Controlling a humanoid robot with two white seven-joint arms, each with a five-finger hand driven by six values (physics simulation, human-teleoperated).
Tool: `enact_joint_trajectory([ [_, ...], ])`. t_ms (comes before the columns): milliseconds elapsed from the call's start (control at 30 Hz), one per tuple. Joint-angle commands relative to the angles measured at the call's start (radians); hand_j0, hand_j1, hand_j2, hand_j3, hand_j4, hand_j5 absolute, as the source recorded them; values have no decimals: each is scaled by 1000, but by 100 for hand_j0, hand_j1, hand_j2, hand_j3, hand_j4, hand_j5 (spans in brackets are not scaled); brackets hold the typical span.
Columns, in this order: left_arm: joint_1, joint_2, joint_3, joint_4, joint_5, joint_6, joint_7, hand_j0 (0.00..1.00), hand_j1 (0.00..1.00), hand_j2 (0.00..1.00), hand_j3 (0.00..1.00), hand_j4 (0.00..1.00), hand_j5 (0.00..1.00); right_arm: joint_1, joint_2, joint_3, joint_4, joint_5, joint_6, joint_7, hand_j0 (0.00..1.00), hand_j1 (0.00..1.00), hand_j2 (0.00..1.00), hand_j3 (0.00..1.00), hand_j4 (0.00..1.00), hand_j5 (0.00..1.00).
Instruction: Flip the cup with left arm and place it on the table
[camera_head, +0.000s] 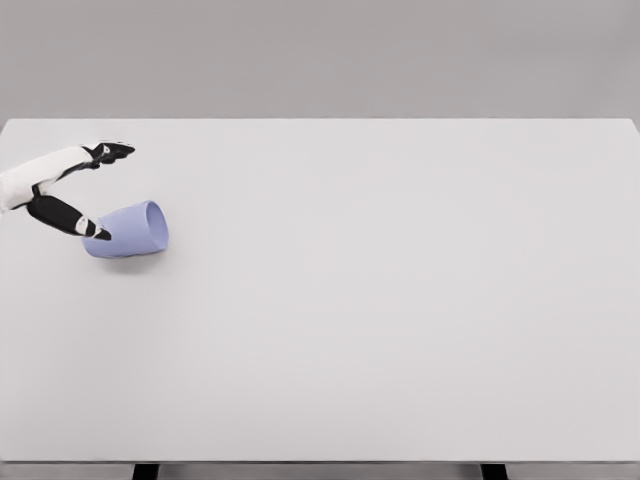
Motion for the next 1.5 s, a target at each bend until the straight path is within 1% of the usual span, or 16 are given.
enact_joint_trajectory([
  [0, -5, 5, -108, -4, 6, 118, -4, 100, 100, 100, 100, 100, 100, 0, 0, 0, 0, 0, -1, 0, 100, 100, 100, 100, 100, 100],
  [33, -25, 5, -137, -4, 6, 128, -4, 100, 100, 100, 100, 100, 100, 0, 0, 0, 0, 0, 1, 0, 100, 100, 100, 100, 100, 100],
  [67, -32, 5, -145, -4, 1, 144, -4, 100, 100, 100, 100, 100, 100, 0, 0, 0, 0, 0, 1, 0, 100, 100, 100, 100, 100, 100],
  [167, -38, 5, -149, -4, -6, 172, -4, 100, 100, 100, 100, 100, 100, 0, 0, 0, 0, 0, 1, 0, 100, 100, 100, 100, 100, 100],
  [233, -43, 3, -183, -2, -28, 215, -4, 100, 100, 100, 100, 100, 100, 0, 0, 0, 0, 0, 1, 0, 100, 100, 100, 100, 100, 100],
  [267, -46, -3, -183, -2, -58, 258, -4, 100, 100, 100, 100, 100, 100, 0, 0, 0, 0, 0, -1, 0, 100, 100, 100, 100, 100, 100],
  [333, -69, -3, -183, -2, -61, 260, -4, 100, 100, 100, 100, 100, 100, 0, 0, 0, 0, 0, -1, 0, 100, 100, 100, 100, 100, 100],
  [533, -71, -7, -183, -1, -114, 260, -4, 100, 100, 100, 100, 100, 100, 0, 0, 0, 0, 0, -1, 0, 100, 100, 100, 100, 100, 100],
  [567, -69, -12, -183, -1, -136, 260, -4, 99, 99, 99, 99, 99, 99, 0, 0, 0, 0, 0, 1, 0, 100, 100, 100, 100, 100, 100],
  [633, -69, -56, -183, 1, -215, 260, -4, 99, 99, 99, 99, 99, 99, 0, 0, 0, 0, 0, 1, 0, 100, 100, 100, 100, 100, 100],
  [700, -69, -69, -183, 3, -246, 260, -4, 99, 99, 99, 99, 99, 99, 0, 0, 0, 0, 0, 1, 0, 100, 100, 100, 100, 100, 100],
  [767, -69, -72, -183, 4, -246, 260, -4, 99, 99, 99, 99, 99, 99, 0, 0, 0, 0, 0, -1, 0, 100, 100, 100, 100, 100, 100],
  [867, -69, -112, -183, 7, -284, 260, -4, 99, 99, 99, 99, 99, 99, 0, 0, 0, 0, 0, 1, 0, 100, 100, 100, 100, 100, 100],
  [1033, -64, -122, -183, 9, -285, 260, -4, 99, 99, 99, 99, 99, 99, 0, 0, 0, 0, 0, -1, 0, 100, 100, 100, 100, 100, 100],
  [1100, -64, -141, -183, 18, -310, 257, -4, 99, 99, 99, 99, 99, 99, 0, 0, 0, 0, 0, 1, 0, 100, 100, 100, 100, 100, 100],
  [1467, -68, -176, -191, 61, -339, 253, -4, 98, 98, 98, 98, 98, 98, 0, 0, 0, 0, 0, -1, 0, 100, 100, 100, 100, 100, 100],
])
